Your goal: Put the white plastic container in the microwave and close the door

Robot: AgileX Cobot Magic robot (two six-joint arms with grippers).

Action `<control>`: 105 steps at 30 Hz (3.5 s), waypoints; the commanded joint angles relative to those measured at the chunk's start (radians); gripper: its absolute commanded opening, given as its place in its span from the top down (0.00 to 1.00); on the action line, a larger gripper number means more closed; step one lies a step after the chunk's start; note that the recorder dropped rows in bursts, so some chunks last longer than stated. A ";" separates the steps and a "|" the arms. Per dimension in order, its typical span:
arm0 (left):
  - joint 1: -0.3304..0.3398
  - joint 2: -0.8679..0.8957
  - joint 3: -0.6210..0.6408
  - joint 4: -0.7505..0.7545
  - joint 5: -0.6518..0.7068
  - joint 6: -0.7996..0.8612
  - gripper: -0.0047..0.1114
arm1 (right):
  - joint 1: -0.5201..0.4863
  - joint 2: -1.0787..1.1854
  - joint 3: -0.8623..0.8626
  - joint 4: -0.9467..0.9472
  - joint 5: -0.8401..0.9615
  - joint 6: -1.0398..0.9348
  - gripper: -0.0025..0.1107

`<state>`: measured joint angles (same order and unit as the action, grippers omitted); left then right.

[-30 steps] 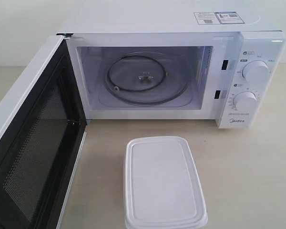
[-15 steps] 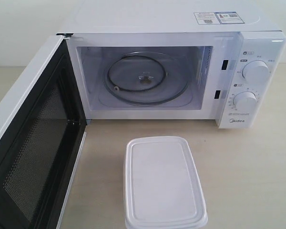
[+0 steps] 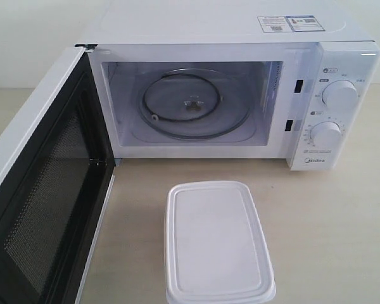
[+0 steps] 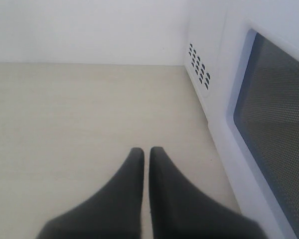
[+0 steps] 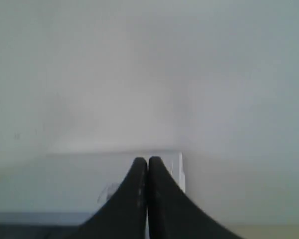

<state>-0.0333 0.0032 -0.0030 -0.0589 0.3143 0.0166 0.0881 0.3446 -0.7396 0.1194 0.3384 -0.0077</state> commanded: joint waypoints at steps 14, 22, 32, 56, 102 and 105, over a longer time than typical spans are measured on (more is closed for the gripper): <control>0.002 -0.003 0.003 0.000 0.001 -0.008 0.92 | 0.003 0.519 -0.151 0.360 0.582 -0.113 0.98; 0.002 -0.003 0.003 0.000 0.001 -0.008 0.92 | 0.003 0.645 -0.145 0.488 0.583 -0.230 0.98; 0.002 -0.003 0.003 0.000 0.001 -0.008 0.92 | 0.003 0.643 -0.145 0.516 0.564 -0.230 0.98; 0.002 -0.003 0.003 0.000 0.001 -0.008 0.92 | -0.183 0.784 -0.016 1.284 0.883 -0.872 0.98; 0.002 -0.003 0.003 0.000 0.001 -0.008 0.92 | -0.018 1.465 0.138 1.273 0.545 -1.193 0.48; 0.002 -0.003 0.003 0.000 0.001 -0.008 0.92 | 0.002 1.482 0.122 1.289 0.554 -1.204 0.48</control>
<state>-0.0333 0.0032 -0.0030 -0.0589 0.3143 0.0166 0.0739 1.8151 -0.6089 1.3913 0.8891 -1.1879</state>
